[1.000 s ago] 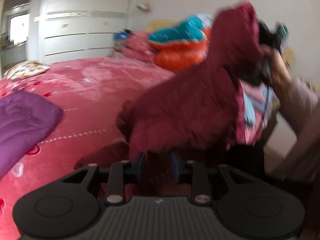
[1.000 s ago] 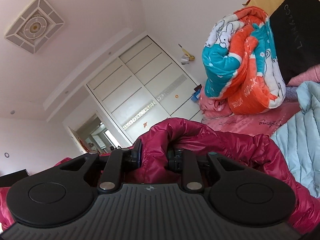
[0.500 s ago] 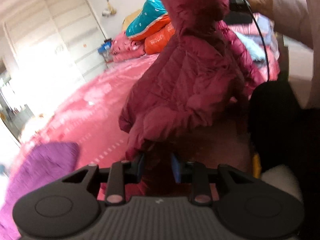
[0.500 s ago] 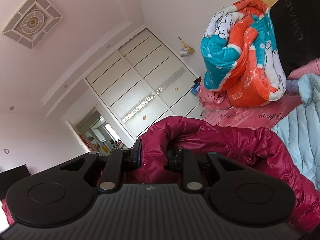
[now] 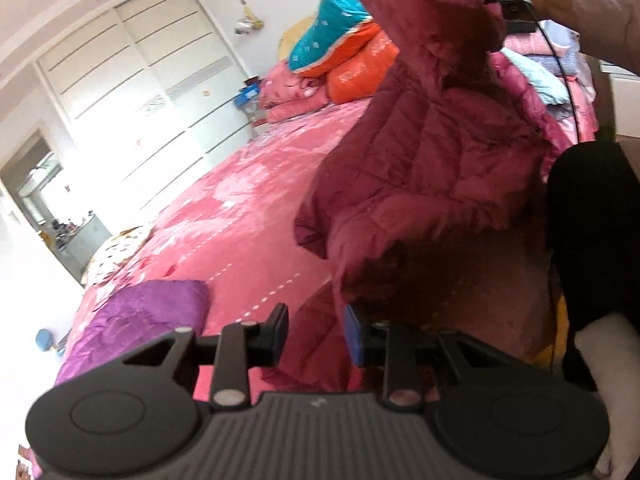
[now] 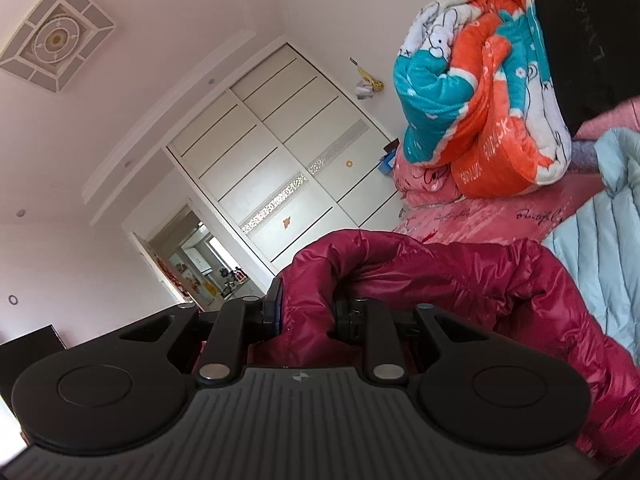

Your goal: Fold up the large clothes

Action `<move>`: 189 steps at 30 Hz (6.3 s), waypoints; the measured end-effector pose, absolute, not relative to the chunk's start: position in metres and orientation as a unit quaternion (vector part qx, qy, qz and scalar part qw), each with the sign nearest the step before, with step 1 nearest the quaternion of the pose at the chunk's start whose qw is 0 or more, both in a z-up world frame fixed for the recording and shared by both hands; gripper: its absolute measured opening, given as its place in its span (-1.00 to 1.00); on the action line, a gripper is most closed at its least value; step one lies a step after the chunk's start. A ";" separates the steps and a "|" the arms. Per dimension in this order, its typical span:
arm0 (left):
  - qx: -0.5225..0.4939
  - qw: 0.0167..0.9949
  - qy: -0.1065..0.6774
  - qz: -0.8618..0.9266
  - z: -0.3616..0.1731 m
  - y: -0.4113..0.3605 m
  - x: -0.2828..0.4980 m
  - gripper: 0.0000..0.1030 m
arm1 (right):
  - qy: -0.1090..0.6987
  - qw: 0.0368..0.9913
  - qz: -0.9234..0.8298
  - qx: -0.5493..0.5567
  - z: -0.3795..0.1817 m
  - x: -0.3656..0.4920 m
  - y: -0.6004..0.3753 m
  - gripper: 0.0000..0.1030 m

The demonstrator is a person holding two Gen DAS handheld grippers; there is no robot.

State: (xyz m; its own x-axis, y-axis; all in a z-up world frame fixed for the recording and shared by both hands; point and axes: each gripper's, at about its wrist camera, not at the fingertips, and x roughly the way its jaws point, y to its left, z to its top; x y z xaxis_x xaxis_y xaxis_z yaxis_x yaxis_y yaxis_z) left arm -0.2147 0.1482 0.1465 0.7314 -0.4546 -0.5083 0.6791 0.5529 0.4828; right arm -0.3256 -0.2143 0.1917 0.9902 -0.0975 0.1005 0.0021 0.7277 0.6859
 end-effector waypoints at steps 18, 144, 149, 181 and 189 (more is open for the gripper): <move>0.404 0.785 0.176 -0.436 0.097 0.096 -0.225 -0.05 | -0.043 0.927 -0.030 0.371 0.198 -0.317 -0.227 -0.49; -0.085 0.935 0.278 -0.204 0.066 -0.001 0.111 0.36 | -0.149 0.845 -0.250 0.449 0.074 -0.195 -0.385 1.00; -0.081 0.936 0.274 -0.207 0.071 -0.024 0.118 0.54 | -0.153 0.874 -0.265 0.378 0.090 -0.210 -0.367 1.00; -0.078 0.905 0.369 -0.199 0.133 0.089 -0.005 -0.76 | -0.013 0.969 -0.091 0.228 0.105 -0.187 -0.308 1.00; -0.092 0.900 0.371 -0.208 0.125 0.099 -0.015 -0.63 | 0.117 0.973 0.082 0.180 0.081 -0.180 -0.224 1.00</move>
State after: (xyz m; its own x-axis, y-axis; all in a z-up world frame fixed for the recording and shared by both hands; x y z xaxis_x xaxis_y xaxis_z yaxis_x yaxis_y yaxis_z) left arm -0.0148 0.0991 0.1252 0.6383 -0.4430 -0.6295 0.3063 0.8964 -0.3203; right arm -0.1797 -0.2235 0.0812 0.9592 0.2015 -0.1982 -0.1175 0.9220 0.3688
